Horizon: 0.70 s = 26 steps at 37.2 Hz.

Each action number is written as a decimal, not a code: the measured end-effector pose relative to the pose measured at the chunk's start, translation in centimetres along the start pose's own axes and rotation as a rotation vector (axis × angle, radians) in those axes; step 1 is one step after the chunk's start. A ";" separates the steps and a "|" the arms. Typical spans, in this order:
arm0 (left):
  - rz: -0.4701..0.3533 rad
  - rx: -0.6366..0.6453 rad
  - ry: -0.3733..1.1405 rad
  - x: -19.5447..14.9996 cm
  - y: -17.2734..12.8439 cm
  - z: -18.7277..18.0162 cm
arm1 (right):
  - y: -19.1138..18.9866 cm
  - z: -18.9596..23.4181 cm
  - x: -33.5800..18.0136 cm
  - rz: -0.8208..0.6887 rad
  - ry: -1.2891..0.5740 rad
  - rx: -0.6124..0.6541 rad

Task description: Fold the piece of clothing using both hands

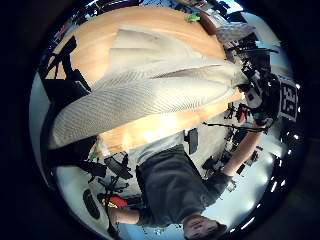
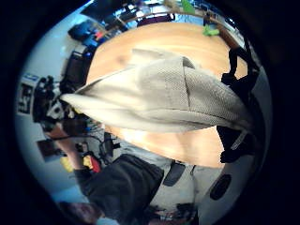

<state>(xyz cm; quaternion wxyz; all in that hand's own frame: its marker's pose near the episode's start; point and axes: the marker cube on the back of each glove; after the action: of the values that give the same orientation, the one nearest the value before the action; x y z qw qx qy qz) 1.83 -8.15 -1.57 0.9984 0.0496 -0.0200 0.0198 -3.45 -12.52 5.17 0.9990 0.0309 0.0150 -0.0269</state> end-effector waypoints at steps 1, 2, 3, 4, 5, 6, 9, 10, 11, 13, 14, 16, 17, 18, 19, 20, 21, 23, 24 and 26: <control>0.002 0.002 0.000 0.0 0.0 -0.2 | 0.0 -0.2 0.1 0.003 -0.001 0.003; 0.006 0.006 0.001 0.1 0.1 -0.3 | 0.0 -0.3 0.1 0.006 -0.003 0.006; 0.012 0.009 0.001 0.2 0.2 -0.5 | 0.0 -0.4 0.2 0.009 -0.005 0.009; 0.019 0.012 0.000 0.2 0.3 -0.6 | 0.0 -0.5 0.2 0.011 -0.009 0.010; 0.026 0.013 -0.002 0.3 0.4 -0.7 | 0.0 -0.5 0.2 0.010 -0.012 0.011; 0.029 0.013 -0.004 0.3 0.5 -0.8 | 0.1 -0.6 0.2 0.007 -0.014 0.013; 0.025 0.014 -0.013 0.3 0.8 -0.9 | 0.2 -0.6 0.0 -0.002 -0.017 0.016; 0.022 0.014 -0.017 0.3 0.8 -0.9 | 0.3 -0.6 0.0 -0.002 -0.015 0.016; 0.023 0.011 -0.019 0.3 0.8 -0.9 | 0.4 -0.7 -0.1 0.000 -0.012 0.015; 0.034 0.002 -0.021 0.4 0.7 -0.7 | 0.6 -0.8 0.0 0.002 -0.008 0.013; 0.039 -0.003 -0.021 0.4 0.7 -0.6 | 0.7 -0.9 0.0 0.000 -0.008 0.012; 0.046 -0.007 -0.020 0.4 0.7 -0.7 | 0.7 -1.0 0.1 -0.005 -0.012 0.010; 0.048 -0.007 -0.019 0.5 0.7 -0.7 | 0.7 -1.0 0.2 -0.005 -0.016 0.007; 0.050 -0.009 -0.018 0.5 0.7 -0.8 | 0.6 -1.0 0.2 -0.005 -0.021 0.003; 0.051 -0.013 -0.019 0.6 0.7 -0.9 | 0.6 -1.1 0.3 -0.004 -0.028 -0.003; 0.051 -0.021 -0.022 0.5 0.6 -1.0 | 0.5 -1.1 0.3 -0.005 -0.035 -0.011; 0.049 -0.030 -0.027 0.5 0.6 -1.2 | 0.4 -1.3 0.3 -0.006 -0.042 -0.021; 0.043 -0.045 -0.038 0.3 0.2 -1.6 | 0.0 -1.6 0.3 -0.012 -0.049 -0.044; 0.036 -0.047 -0.043 0.1 -0.2 -2.0 | -0.3 -1.9 0.4 -0.014 -0.050 -0.056; 0.012 -0.041 -0.051 -0.2 -1.1 -2.8 | -1.1 -2.3 0.6 -0.014 -0.048 -0.077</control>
<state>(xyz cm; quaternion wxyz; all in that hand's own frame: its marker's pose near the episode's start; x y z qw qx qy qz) 1.77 -8.94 -4.42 0.9982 0.0293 -0.0463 0.0240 -3.03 -13.54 2.78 0.9994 -0.0084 -0.0079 -0.0341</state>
